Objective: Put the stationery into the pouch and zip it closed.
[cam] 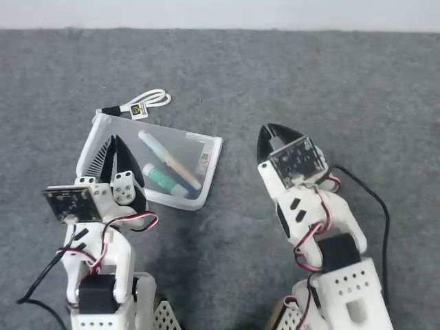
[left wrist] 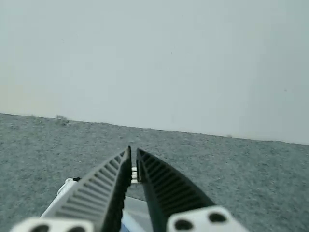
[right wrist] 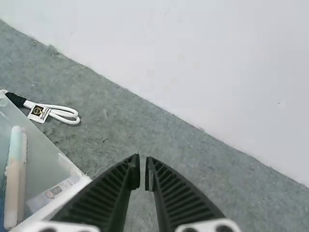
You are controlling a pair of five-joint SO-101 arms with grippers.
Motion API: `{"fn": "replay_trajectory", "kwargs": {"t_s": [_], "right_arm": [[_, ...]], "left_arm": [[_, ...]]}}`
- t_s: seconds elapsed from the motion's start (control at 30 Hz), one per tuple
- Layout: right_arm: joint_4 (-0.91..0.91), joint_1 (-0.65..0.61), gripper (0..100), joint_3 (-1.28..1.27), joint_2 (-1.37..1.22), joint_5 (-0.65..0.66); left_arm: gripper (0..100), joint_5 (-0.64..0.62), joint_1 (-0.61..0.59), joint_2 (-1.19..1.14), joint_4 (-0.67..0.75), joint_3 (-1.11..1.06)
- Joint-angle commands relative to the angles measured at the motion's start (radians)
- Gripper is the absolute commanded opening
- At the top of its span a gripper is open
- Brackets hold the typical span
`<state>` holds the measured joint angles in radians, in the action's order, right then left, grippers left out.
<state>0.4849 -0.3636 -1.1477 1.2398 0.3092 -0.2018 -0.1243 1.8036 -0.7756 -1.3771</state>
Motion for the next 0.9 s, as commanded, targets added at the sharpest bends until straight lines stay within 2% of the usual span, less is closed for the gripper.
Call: {"fn": "replay_trajectory", "kwargs": {"t_s": [0.0,0.3,0.6,0.87], "right_arm": [[-0.005,0.013,0.6,-0.018,0.088,-0.014],[-0.005,0.025,0.6,-0.114,0.295,-0.081],[-0.005,0.117,0.6,-0.219,0.575,-0.163],[-0.005,0.134,0.6,-0.218,0.572,-0.166]], "left_arm": [[1,0.009,-0.003,0.014,0.037,0.012],[1,0.008,-0.014,0.023,0.035,0.012],[1,0.008,-0.014,0.023,0.035,0.012],[1,0.008,-0.005,0.023,0.037,0.005]]}}
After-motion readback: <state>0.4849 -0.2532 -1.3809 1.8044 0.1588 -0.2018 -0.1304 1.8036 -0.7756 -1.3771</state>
